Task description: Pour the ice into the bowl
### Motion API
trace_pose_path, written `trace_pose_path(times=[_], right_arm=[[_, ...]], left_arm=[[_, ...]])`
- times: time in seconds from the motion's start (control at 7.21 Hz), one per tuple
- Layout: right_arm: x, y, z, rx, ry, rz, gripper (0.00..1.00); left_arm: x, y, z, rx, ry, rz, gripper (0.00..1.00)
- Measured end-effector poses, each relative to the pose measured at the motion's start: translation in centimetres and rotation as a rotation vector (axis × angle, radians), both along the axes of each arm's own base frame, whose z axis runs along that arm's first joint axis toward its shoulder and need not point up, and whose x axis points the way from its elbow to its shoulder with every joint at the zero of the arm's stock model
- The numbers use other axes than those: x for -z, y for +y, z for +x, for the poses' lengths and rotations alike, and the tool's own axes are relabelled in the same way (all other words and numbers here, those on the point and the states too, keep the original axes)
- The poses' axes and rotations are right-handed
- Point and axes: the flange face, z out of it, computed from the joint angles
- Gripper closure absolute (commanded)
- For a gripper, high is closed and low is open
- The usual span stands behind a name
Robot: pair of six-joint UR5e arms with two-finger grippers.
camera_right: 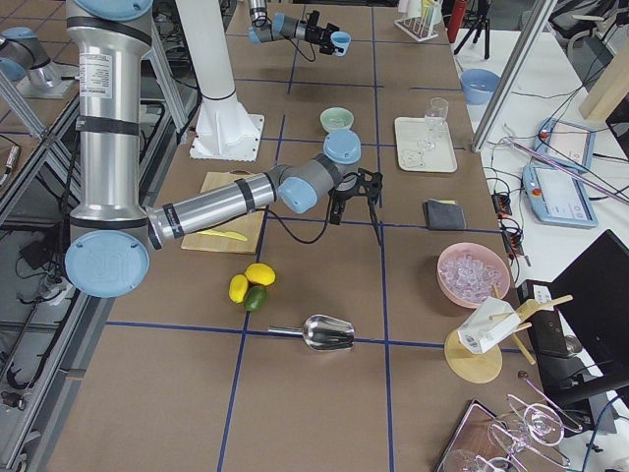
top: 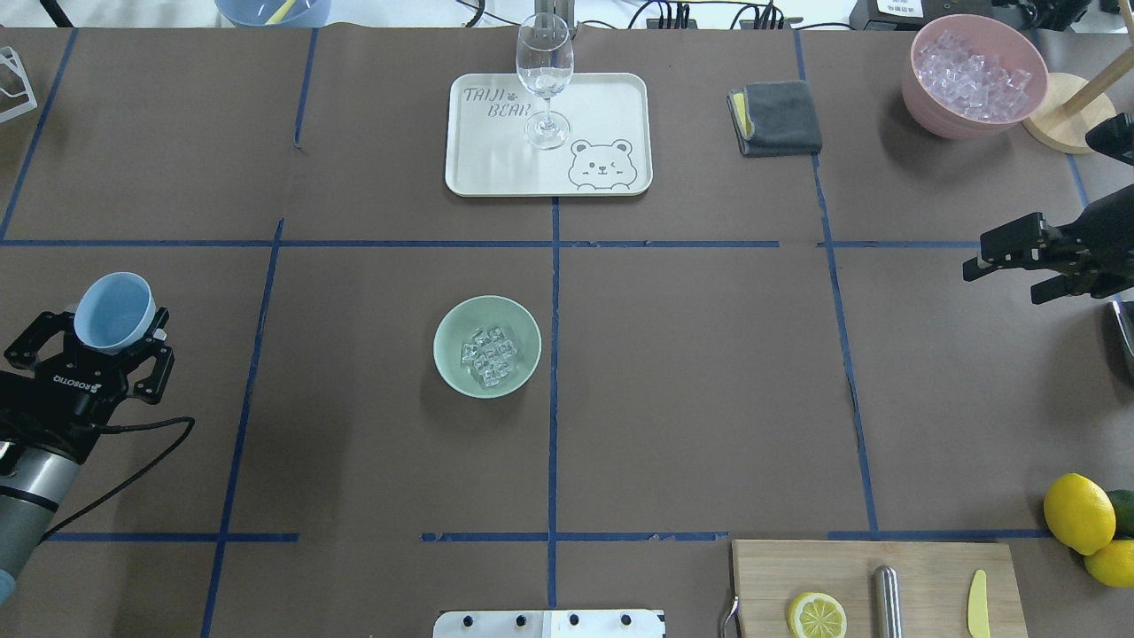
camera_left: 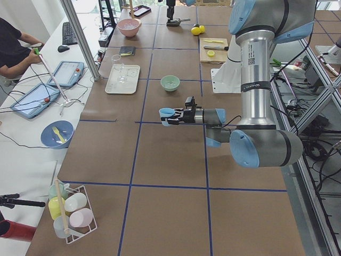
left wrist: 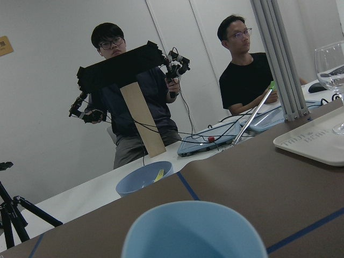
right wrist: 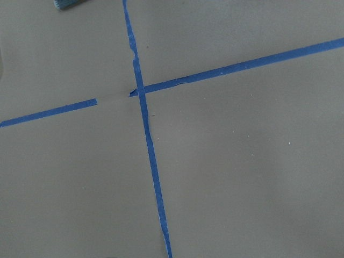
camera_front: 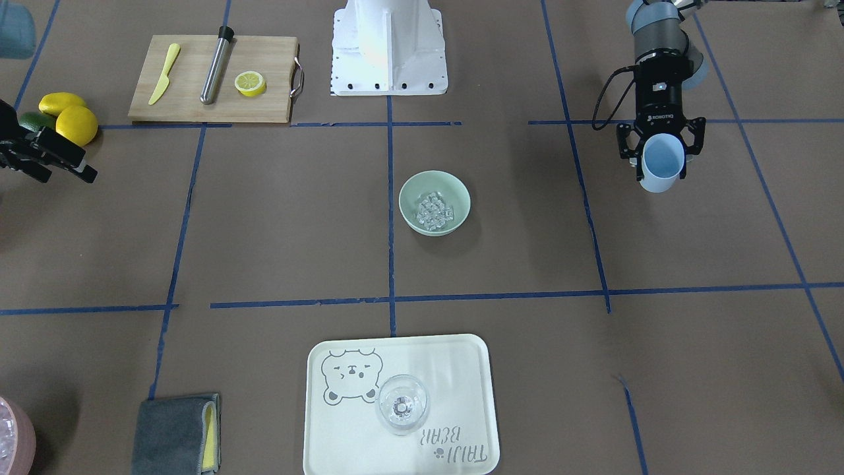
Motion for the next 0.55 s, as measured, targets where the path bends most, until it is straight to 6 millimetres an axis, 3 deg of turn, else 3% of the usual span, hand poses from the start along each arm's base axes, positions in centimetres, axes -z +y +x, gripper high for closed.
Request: trace_pose_path(times=[0.55], right_arm=[[0.1,0.0,0.1,-0.002,-0.001,0.004,0.0]], left_arm=[[-6.5,0.4,-3.7,-0.009,0.227,-0.143,1.0]])
